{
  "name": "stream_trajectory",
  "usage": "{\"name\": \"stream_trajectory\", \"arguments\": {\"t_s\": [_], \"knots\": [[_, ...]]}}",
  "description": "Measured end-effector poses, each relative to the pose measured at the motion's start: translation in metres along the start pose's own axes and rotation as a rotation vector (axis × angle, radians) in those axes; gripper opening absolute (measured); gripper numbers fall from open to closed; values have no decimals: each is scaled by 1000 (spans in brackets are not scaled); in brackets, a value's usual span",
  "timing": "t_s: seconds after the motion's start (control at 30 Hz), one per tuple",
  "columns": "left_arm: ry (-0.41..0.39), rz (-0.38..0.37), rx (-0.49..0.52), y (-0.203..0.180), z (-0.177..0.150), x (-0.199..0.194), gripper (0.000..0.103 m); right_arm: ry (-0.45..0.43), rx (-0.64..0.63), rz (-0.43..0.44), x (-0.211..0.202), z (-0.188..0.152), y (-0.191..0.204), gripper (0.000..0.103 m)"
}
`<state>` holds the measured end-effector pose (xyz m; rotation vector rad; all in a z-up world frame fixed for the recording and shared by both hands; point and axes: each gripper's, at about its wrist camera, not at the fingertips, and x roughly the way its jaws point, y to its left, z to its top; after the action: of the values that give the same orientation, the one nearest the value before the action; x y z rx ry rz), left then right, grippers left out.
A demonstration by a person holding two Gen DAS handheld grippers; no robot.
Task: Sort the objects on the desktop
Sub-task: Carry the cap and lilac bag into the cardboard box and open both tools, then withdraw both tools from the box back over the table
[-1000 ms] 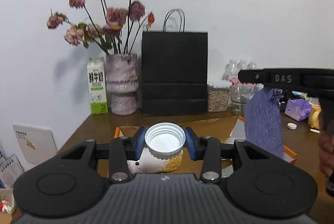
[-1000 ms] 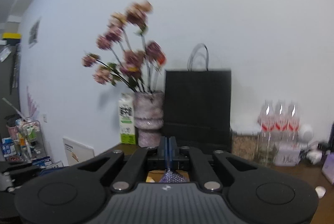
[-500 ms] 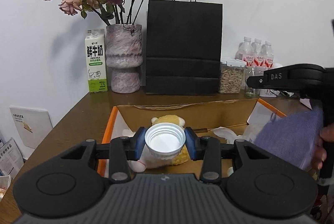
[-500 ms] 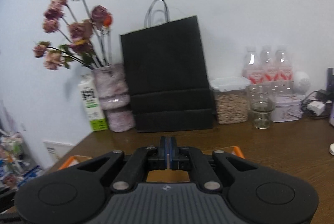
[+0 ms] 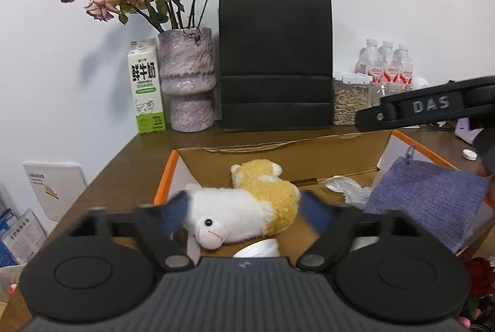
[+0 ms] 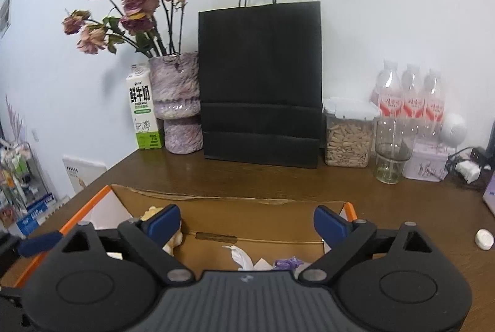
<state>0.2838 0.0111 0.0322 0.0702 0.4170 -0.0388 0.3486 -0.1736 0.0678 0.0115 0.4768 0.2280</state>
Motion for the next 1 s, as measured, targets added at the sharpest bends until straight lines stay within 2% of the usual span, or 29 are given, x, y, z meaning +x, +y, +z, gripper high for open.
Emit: {"name": "stream_trajectory", "arguments": {"t_s": [0.1,0.2,0.37,0.67,1.0], "knots": [[-18,2,2,-1,2,-4,91,-11,-9,2,-10,3,2,94],[-32,7,-5,0,4,-9,96,-22,-24,-1,-19,4,5,100],[-55,16,-20,2,9,-21,102,-24,-44,-11,-31,4,9,100],[-85,35,-34,3,12,-56,103,-37,-77,-20,-76,1,19,101],[-123,56,-48,5,9,-110,103,-58,-97,-4,-138,-20,32,103]]}}
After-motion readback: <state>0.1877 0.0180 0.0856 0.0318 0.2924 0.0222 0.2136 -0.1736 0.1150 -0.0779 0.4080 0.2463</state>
